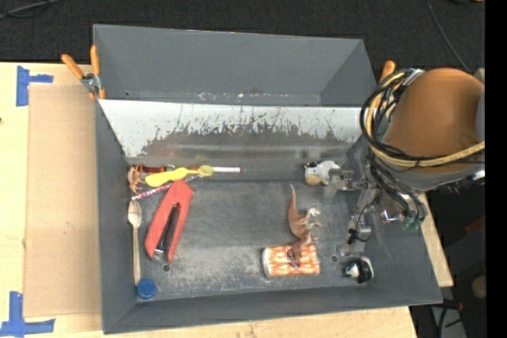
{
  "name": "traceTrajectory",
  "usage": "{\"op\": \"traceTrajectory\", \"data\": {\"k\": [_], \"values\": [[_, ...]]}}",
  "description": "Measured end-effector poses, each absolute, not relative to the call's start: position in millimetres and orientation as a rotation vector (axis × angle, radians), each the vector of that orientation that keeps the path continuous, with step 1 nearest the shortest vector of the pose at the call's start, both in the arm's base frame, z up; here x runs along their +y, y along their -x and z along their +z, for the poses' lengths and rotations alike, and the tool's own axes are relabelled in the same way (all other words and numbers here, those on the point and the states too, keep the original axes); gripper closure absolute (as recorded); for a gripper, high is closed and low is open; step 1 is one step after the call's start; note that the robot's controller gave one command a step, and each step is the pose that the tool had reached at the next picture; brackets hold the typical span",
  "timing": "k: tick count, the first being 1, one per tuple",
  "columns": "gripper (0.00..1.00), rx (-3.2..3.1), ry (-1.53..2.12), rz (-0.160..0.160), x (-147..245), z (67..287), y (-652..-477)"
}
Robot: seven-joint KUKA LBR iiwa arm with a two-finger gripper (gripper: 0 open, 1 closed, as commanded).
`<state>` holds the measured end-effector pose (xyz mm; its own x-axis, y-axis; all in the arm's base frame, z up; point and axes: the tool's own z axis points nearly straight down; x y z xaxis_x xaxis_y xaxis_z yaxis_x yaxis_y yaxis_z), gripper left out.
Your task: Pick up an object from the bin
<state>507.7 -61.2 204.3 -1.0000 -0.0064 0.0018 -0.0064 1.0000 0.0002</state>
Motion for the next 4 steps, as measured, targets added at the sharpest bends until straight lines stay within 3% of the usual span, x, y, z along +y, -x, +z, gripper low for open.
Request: {"op": "traceTrajectory", "data": {"k": [1,2,3,4], "values": [[0.00,-3.140,-0.011,0.000,-61,204,-507.7],[0.00,-3.142,0.105,-0.001,-58,132,-521.8],[0.00,-3.143,0.225,-0.001,-50,78,-523.2],[1.00,-3.149,-0.001,-0.001,-43,74,-486.2]]}}
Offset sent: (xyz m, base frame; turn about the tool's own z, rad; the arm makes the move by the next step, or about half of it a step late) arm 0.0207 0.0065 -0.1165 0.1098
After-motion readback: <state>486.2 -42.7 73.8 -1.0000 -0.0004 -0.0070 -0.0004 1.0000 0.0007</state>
